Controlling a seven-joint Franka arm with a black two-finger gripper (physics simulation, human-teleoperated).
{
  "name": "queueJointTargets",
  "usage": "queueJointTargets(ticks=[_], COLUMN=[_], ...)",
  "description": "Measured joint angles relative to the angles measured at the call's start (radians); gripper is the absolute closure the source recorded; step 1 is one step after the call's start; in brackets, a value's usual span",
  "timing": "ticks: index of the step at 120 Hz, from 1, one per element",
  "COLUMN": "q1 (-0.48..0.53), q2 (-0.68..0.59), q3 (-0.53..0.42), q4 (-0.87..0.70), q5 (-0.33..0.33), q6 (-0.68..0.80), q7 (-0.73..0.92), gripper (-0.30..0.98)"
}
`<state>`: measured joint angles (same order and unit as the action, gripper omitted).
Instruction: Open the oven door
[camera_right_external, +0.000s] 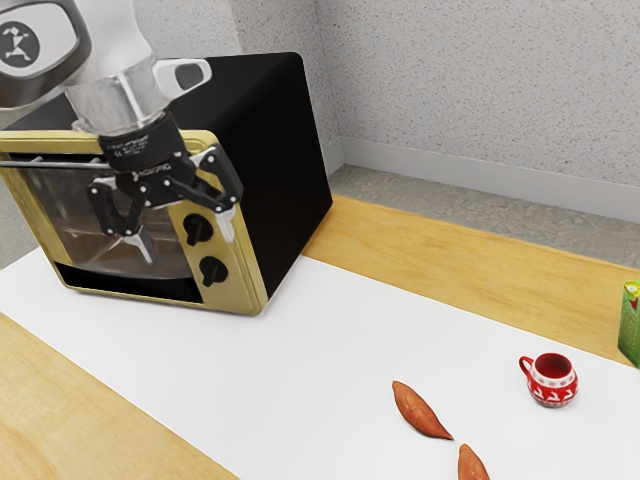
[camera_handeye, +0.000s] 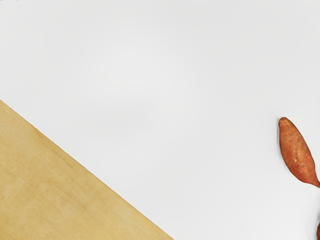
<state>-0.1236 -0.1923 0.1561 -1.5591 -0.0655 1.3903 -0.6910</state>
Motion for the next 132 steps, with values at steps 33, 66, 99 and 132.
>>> queueJointTargets(ticks=[33, 66, 99, 132], q1=[0.014, 0.306, 0.435, 0.481], q2=[-0.229, -0.256, -0.191, -0.106], q3=[0.032, 0.193, 0.195, 0.169], q4=[-0.136, -0.231, -0.282, -0.355], q5=[0.048, 0.073, -0.081, -0.094], q6=[0.021, 0.248, 0.543, 0.796], q7=[-0.057, -0.092, -0.211, -0.330], gripper=[0.00, 0.00, 0.00, 0.00])
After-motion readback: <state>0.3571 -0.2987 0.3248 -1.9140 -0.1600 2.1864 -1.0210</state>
